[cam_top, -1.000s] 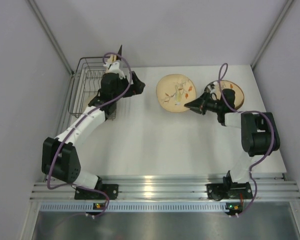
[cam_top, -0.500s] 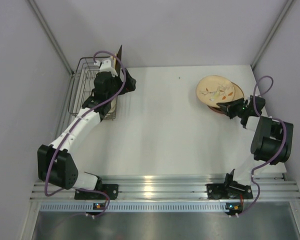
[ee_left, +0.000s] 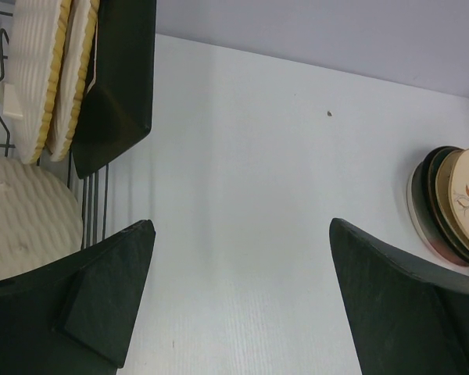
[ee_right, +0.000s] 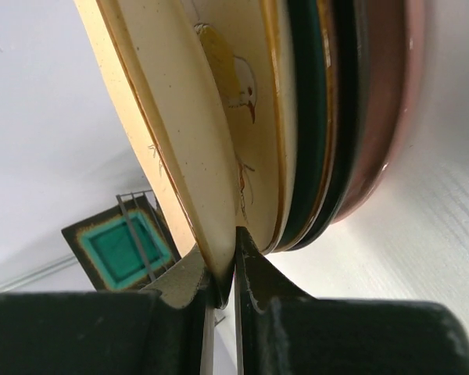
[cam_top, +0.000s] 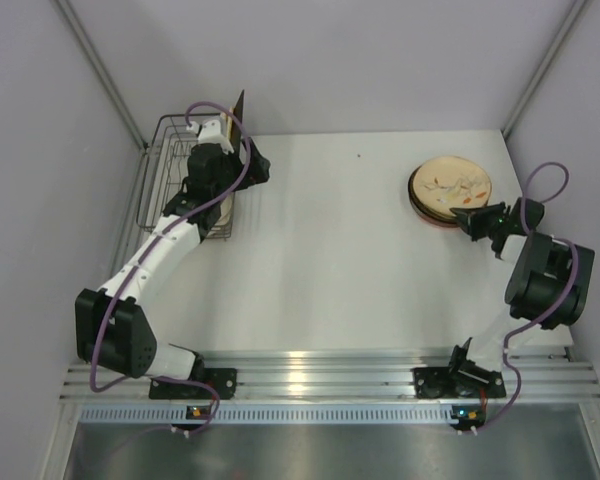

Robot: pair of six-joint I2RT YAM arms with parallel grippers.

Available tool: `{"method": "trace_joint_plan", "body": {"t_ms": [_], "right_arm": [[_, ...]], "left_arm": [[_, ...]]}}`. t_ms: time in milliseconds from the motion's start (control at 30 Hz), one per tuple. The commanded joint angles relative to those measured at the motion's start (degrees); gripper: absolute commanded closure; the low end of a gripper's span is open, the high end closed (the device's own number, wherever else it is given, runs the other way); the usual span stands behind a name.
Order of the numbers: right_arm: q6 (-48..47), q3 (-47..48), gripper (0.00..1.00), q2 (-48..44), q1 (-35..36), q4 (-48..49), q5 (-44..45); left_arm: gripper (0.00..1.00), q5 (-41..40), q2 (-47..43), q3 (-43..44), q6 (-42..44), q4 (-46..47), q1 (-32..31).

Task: Unload the plates from the dish rack
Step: Place the plate on the table

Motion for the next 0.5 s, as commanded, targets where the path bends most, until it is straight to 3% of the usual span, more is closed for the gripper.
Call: {"method": "trace_joint_plan", "body": {"t_ms": [0,200,300,333,467], "right_arm": [[2.0,2.6,1.0,0.7,-0.6,9.0,-2.5],[2.9,3.1,0.98,2.0,-0.7,9.8,-2.7],[2.9,3.2,0.82,1.7,-0.6,9.8,-3.1],[3.0,3.1,0.69,1.5,-0.6,9.8,-3.4],[2.9,2.8,0.49,-0.6,-0.6,9.2,-4.8]], "left_arm": [[0.01,0.2,0.2,2.4,0.6,0.4,0.3],[0.01,-0.1,-0.2,2.1,0.6,-0.1,0.6],[0.01,-0.1,-0.3,2.1,0.5,-0.1,0.6],[0.01,0.0,-0.4,2.1,0.6,-0.3,0.6],[0.01,0.1,-0.4,2.3,0.5,-0.3,0.7]]}}
